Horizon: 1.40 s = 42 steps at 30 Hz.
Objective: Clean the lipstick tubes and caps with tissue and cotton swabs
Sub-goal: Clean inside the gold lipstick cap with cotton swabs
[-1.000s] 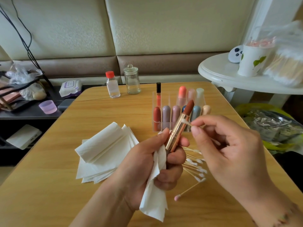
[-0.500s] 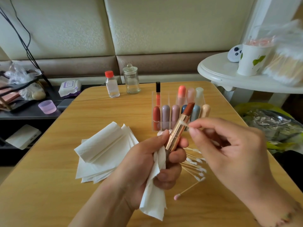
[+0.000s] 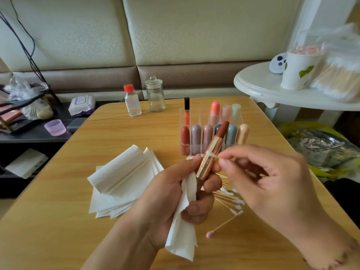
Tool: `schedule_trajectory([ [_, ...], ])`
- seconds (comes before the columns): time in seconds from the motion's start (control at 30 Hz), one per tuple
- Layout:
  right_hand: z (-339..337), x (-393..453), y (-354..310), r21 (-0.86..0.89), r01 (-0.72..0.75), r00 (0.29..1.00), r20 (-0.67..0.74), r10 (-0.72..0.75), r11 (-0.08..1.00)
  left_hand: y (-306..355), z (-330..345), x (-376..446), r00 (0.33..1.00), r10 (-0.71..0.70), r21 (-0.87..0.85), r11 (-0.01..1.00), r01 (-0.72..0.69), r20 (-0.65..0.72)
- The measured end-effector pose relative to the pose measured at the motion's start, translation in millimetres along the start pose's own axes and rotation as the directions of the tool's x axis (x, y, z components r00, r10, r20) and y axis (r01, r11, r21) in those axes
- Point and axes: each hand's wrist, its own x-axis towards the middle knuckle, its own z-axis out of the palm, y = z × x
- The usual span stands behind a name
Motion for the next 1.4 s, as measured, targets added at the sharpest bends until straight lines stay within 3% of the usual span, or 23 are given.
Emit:
schedule_trajectory([
  [0.3,0.1,-1.6,4.9,-0.007,-0.053,0.998,-0.021,0.053,0.999,0.4,4.4,-2.1,0.998,0.024,0.091,0.996,-0.018,-0.062],
  [0.53,-1.7,-1.0,4.4,-0.015,-0.027,1.0,-0.014,0.027,1.0,0.0,1.7,-0.6,1.0,0.003,0.001,1.0,-0.003,-0.027],
  [0.7,-1.6,-2.6,6.4,-0.013,-0.039,0.999,-0.01,0.039,0.999,0.1,5.2,-1.3,0.993,0.016,0.088,0.996,-0.006,-0.118],
  [0.83,-0.7,-2.8,6.7,-0.012,-0.05,0.999,0.009,0.05,0.999,0.8,7.4,-2.8,0.993,0.033,0.147,0.989,-0.015,-0.115],
  [1.07,-1.6,-1.9,5.2,-0.013,-0.039,0.999,0.02,0.04,0.999,0.9,3.7,-1.5,0.999,0.002,0.003,1.0,-0.002,-0.041],
  [1.23,-1.0,-1.9,4.2,-0.018,-0.006,0.999,0.032,0.006,1.0,1.1,5.2,-1.2,0.991,0.041,0.084,0.996,-0.03,-0.13],
  [1.4,0.8,-2.6,4.2,0.006,-0.018,0.997,0.069,0.017,1.0,0.9,6.1,-3.3,0.996,0.017,0.11,0.994,-0.006,-0.093],
])
